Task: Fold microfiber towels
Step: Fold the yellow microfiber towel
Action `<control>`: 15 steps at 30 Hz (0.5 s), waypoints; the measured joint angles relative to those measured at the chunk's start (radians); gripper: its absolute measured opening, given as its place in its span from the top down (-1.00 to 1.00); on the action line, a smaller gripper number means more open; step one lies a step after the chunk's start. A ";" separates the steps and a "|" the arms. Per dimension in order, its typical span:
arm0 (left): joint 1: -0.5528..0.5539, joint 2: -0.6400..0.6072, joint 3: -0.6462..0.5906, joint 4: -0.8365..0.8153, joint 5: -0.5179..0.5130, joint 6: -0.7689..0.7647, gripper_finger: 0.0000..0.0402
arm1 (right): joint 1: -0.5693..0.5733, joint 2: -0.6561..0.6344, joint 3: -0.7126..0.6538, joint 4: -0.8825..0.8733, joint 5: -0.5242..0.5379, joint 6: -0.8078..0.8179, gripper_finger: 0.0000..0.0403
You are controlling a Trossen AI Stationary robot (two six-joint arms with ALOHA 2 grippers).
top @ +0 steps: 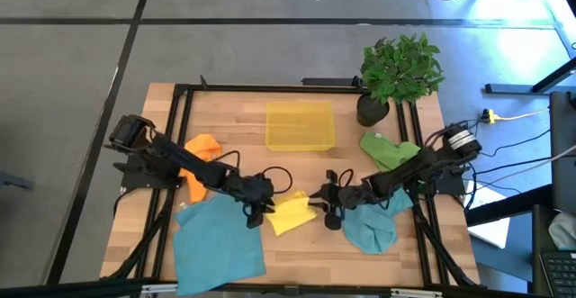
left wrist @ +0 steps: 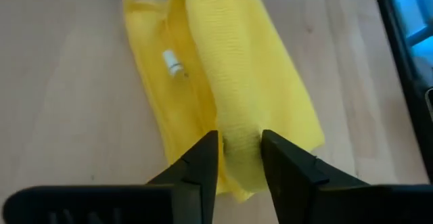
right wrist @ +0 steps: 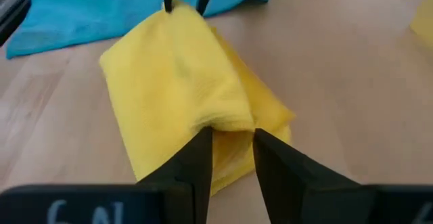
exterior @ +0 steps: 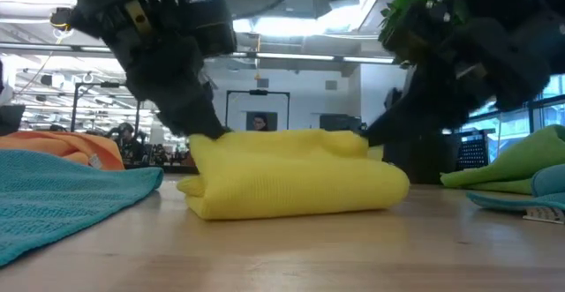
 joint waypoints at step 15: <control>-0.084 -0.066 0.000 0.103 -0.161 0.113 0.46 | 0.021 -0.071 0.001 0.080 -0.048 -0.084 0.46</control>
